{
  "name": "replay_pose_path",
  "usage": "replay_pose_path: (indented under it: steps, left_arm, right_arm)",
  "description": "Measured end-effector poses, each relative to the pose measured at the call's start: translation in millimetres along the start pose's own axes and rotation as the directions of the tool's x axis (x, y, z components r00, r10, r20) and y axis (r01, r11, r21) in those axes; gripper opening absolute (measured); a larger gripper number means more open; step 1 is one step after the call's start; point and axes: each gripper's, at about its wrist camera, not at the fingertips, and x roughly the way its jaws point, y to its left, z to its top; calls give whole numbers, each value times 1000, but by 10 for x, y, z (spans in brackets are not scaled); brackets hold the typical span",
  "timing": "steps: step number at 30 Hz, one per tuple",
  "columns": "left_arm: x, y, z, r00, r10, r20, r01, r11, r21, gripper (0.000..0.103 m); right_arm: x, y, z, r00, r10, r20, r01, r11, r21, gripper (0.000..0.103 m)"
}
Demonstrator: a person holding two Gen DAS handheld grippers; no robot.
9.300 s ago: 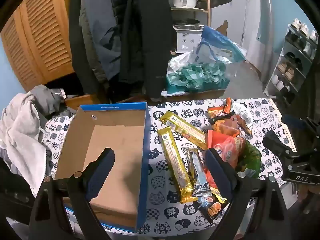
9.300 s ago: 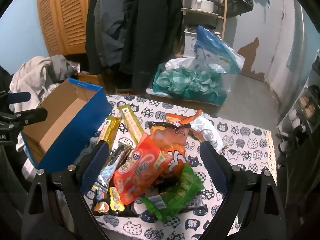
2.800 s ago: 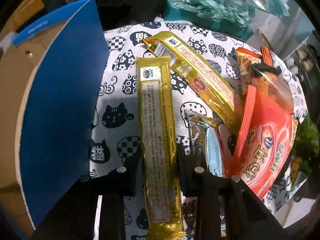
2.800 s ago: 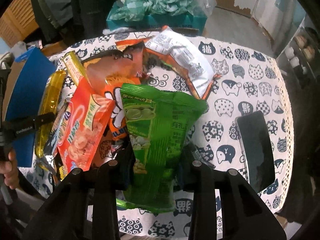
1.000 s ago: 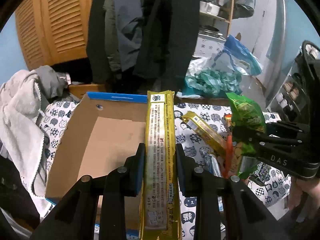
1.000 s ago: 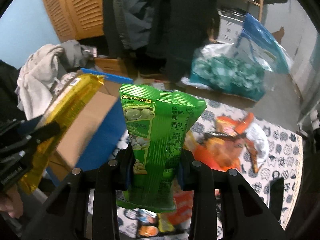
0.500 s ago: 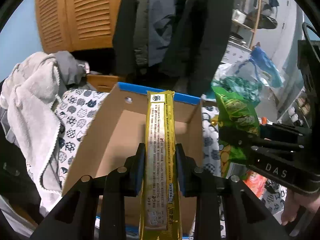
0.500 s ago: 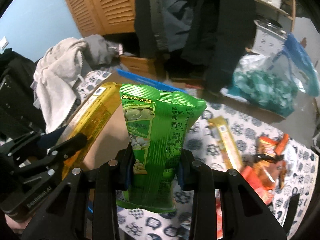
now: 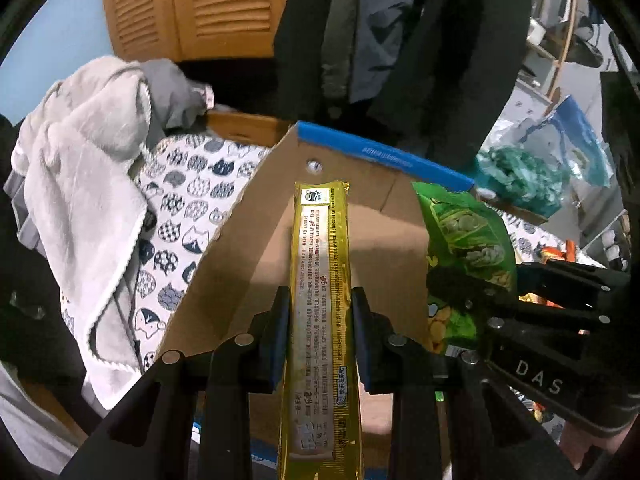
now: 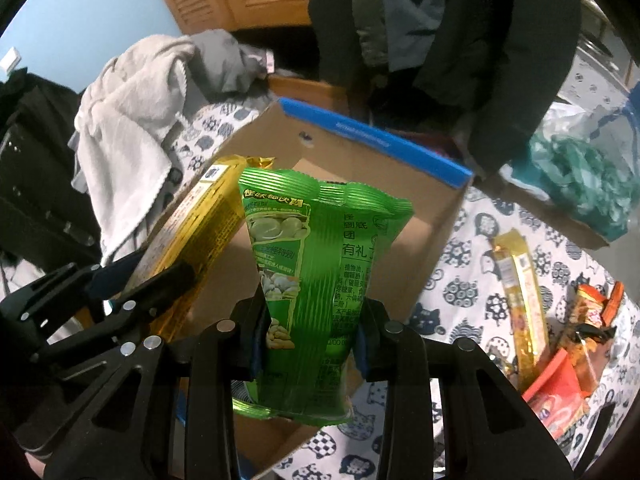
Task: Organize snacks
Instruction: 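Carry gold bar and green bag into the box and open both tools, then withdraw both tools from the box back over the snack pile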
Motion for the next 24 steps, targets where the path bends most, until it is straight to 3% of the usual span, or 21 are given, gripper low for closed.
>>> replay_pose_path:
  steps: [11,14,16,19,21,24]
  left_arm:
    - [96,49,-20,999,16,-35,-16,1000,-16,29]
    - [45,44,2,999,24,-22,-25,1000,-17,33]
    - [13,44,15,1000,27,-13,-28,999,-26,46]
    - [-9,33,32,1000,4,-9,-4,999,-43,55]
    - [-9,6,32,1000,-13,-13,12,999,-47,56]
    - [-6,-95,22,999,-38,-26,37,999,-33,56]
  right_arm:
    - [161,-23,23,999,30,-37,-29,999,36,35]
    - [105,-76,23,999,34,-16,-33,998,56,55]
    - [38,-122,21,1000,21,4,-21,997,70,58]
    - [-84,-219,-3,1000,16,25,-18,994,106,67]
    - [-189,-290,-37,999,11,45,-16,992,127,76]
    - [-323,-395,-94,998,-17,61,8,989,147,78]
